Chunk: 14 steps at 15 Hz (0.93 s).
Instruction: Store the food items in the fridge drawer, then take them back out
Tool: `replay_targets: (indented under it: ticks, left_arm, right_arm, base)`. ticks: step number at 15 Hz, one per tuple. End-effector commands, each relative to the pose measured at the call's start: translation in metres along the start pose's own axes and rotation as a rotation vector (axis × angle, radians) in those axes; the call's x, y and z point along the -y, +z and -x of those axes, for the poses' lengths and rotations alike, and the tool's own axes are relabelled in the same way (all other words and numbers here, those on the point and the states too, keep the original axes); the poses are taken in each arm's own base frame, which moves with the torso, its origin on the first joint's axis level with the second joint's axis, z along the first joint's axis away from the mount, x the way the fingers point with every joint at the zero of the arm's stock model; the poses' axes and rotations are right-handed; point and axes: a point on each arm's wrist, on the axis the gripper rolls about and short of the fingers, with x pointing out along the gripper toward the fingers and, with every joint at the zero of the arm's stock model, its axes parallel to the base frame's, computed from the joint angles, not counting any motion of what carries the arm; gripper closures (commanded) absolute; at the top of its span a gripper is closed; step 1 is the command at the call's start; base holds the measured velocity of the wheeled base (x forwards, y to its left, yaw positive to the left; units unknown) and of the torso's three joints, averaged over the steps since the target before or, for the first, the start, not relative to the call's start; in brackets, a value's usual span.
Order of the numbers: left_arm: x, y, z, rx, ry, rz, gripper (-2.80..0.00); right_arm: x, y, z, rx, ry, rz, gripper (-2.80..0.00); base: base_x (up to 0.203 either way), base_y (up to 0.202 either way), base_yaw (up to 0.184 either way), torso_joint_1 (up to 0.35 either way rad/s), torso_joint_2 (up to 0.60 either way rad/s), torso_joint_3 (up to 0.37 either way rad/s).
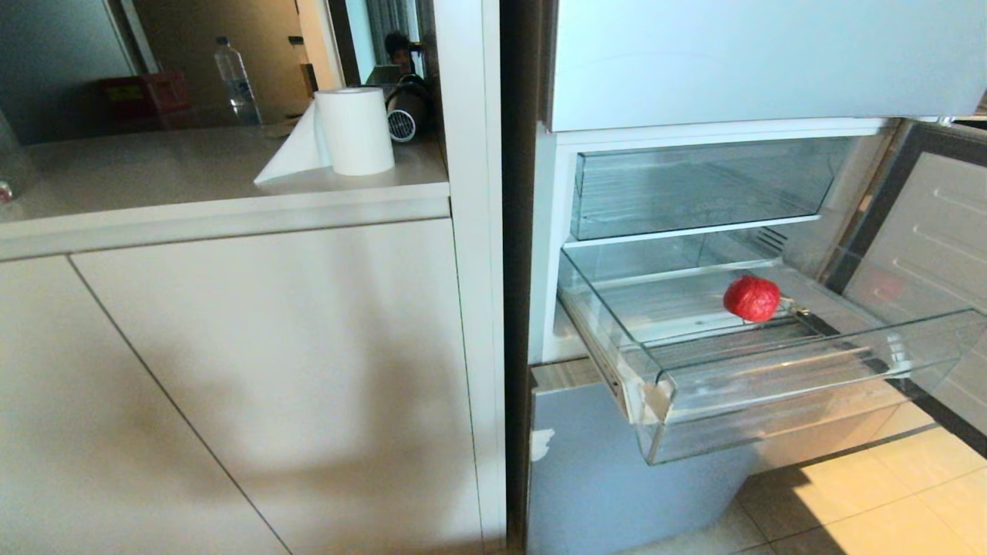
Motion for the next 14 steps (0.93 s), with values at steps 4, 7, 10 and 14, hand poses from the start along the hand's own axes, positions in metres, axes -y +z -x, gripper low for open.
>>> replay_targets:
  ticks: [4, 7, 10, 14]
  left_arm:
    - [0.000, 0.000, 0.000, -0.002, 0.000, 0.002, 0.00]
    - [0.000, 0.000, 0.000, -0.002, 0.000, 0.003, 0.00]
    - [0.000, 0.000, 0.000, -0.002, 0.000, 0.003, 0.00]
    - [0.000, 0.000, 0.000, -0.002, 0.000, 0.003, 0.00]
  right_arm:
    - [0.000, 0.001, 0.000, 0.004, -0.006, 0.002, 0.00]
    - [0.000, 0.039, 0.011, 0.069, -0.049, -0.014, 0.00]
    - [-0.003, 0.092, -0.008, -0.092, -0.070, -0.057, 0.00]
    - [-0.007, 0.141, -0.090, -0.377, -0.095, -0.084, 0.00]
  base:
    - [0.074, 0.000, -0.002, 0.004, 0.00, 0.000]
    - [0.000, 0.000, 0.000, 0.000, 0.00, 0.000]
    - [0.000, 0.000, 0.000, 0.000, 0.00, 0.000]
    - [0.000, 0.000, 0.000, 0.000, 0.00, 0.000]
